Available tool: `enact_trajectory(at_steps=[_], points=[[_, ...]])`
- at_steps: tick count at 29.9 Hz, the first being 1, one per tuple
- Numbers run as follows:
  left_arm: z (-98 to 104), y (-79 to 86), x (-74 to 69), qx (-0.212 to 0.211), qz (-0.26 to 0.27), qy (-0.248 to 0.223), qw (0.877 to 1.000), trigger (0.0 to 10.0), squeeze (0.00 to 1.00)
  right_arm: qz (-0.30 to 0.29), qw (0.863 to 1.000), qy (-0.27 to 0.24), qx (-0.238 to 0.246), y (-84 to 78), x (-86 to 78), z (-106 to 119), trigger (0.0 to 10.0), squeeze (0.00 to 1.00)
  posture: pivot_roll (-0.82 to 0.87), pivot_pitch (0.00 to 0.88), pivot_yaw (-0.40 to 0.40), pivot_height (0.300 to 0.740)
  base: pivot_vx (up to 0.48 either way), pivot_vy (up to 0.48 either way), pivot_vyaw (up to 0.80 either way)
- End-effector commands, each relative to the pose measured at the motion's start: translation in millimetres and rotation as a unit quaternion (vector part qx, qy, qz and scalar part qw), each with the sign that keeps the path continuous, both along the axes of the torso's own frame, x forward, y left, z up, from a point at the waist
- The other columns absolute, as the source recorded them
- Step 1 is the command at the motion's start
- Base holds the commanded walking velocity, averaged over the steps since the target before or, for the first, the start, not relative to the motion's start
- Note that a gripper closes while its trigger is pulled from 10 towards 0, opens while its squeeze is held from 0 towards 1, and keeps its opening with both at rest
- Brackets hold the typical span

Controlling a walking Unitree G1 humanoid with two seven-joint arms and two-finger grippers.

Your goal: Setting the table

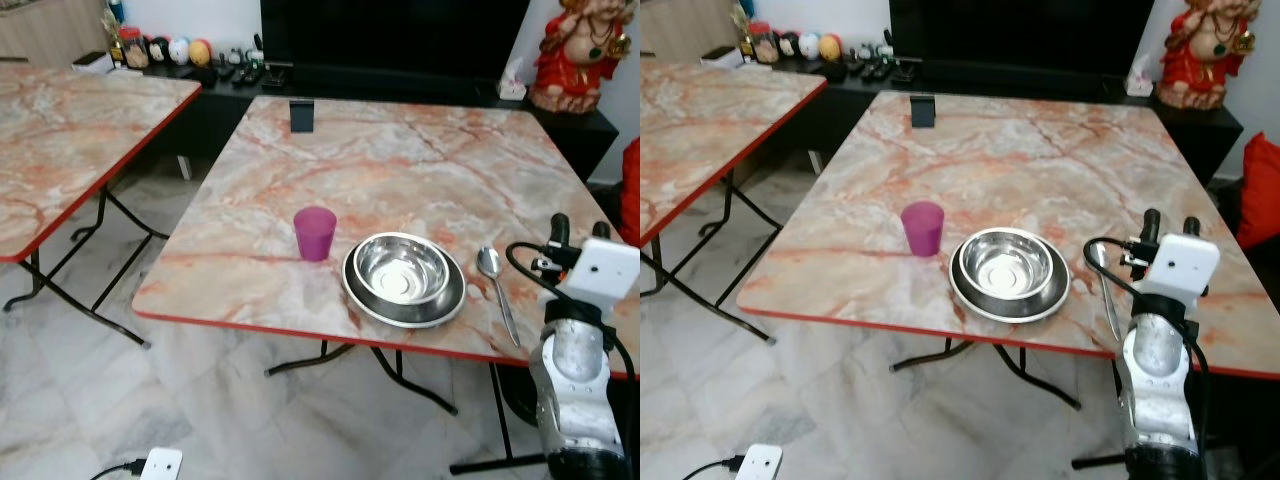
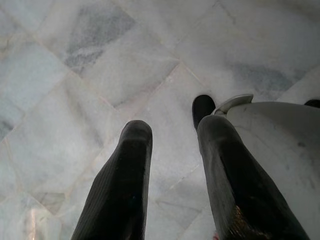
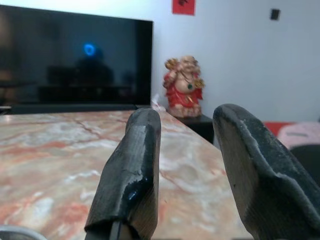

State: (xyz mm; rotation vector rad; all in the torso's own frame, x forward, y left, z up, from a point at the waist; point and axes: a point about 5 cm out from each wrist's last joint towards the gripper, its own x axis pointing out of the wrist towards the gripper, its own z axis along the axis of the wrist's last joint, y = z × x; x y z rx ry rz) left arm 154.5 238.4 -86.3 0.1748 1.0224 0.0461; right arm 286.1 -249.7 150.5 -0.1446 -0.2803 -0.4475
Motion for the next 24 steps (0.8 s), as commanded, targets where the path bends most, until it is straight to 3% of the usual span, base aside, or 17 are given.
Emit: enact_trajectory(at_steps=[1,7,14,24], points=[[-2,1.8,-5.4,-0.001,-0.003,0.010,1.000,10.0,0.00,-0.004,1.000,-0.003,-0.002,1.5,-0.7,5,10.0,0.00,0.05,0.000,-0.014,0.707,0.000,0.000,0.00],[-3,2.1,-8.7,-0.004,-0.002,0.015,1.000,10.0,0.00,0.005,1.000,-0.013,-0.007,3.0,0.3,17,10.0,0.00,0.07,0.000,-0.031,0.707,0.000,0.273,0.00],[-4,0.9,-11.2,-0.008,0.001,0.018,1.000,10.0,0.00,0.025,1.000,-0.009,0.001,20.4,4.7,20,10.0,0.00,0.07,0.000,-0.038,0.707,0.000,0.358,0.00],[-5,-0.4,-10.6,-0.010,0.012,0.021,1.000,10.0,0.00,0.028,1.000,-0.011,0.005,20.4,7.7,27,10.0,0.00,0.06,0.000,-0.050,0.707,0.000,0.386,0.00]])
